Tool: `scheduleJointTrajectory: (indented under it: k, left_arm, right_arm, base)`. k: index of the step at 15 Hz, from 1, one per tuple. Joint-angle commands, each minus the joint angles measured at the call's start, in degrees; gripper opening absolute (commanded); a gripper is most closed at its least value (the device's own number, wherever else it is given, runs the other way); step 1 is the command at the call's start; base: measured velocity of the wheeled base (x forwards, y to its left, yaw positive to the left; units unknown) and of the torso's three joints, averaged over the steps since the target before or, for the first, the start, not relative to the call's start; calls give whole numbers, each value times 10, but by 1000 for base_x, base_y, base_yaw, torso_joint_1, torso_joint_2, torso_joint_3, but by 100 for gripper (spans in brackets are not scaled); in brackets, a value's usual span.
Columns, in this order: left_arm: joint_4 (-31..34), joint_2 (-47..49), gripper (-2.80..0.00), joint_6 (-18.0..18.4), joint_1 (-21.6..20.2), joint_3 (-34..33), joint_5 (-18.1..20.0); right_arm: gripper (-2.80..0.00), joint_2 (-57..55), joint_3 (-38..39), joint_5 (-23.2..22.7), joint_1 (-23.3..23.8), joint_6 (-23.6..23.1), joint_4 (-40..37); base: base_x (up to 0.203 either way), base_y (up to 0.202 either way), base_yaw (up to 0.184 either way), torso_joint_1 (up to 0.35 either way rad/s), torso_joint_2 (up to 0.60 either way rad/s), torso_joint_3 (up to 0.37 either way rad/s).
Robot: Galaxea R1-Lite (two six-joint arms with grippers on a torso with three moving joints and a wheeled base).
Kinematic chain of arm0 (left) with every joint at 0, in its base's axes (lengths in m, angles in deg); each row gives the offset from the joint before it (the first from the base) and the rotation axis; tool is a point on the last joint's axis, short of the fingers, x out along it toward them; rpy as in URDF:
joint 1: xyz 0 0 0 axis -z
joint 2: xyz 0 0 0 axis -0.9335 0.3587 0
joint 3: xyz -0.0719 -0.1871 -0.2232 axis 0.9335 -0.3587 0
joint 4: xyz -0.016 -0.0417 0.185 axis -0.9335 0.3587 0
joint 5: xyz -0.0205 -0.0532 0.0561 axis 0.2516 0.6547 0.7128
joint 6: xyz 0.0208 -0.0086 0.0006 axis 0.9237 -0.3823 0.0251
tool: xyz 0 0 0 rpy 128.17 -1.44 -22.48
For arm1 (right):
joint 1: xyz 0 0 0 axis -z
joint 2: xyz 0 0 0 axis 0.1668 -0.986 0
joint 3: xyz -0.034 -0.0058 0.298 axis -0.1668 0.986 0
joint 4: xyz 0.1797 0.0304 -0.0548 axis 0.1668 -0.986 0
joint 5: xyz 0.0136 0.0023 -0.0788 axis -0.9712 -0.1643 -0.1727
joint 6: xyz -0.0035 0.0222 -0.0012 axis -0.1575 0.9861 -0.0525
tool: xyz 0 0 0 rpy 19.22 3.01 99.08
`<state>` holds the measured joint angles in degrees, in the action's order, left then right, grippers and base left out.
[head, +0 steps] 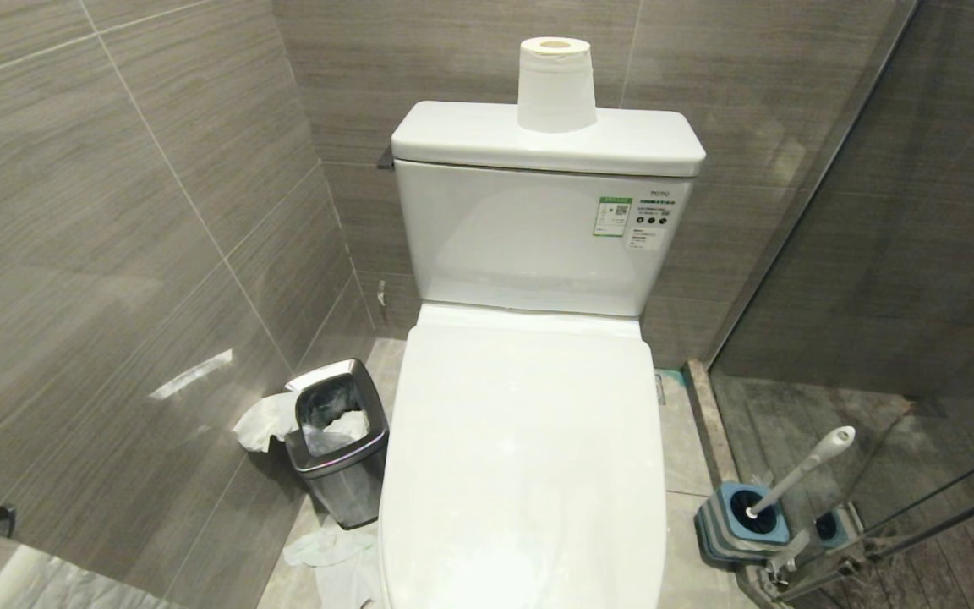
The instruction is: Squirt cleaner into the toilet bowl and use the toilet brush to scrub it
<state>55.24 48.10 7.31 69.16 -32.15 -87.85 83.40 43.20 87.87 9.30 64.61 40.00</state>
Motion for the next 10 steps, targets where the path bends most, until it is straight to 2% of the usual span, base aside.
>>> scheduleJointTrajectory:
  k: [1, 10]
  left_arm:
    - [0, 1, -280, 0, 0, -1, 0]
    - [0, 1, -280, 0, 0, 0, 0]
  right_arm:
    - [-280, -1, 0, 0, 0, 1, 0]
    - [-280, -1, 0, 0, 0, 2, 0]
  base:
    - [0, 0, 0, 0, 0, 0]
    - [0, 0, 0, 0, 0, 0]
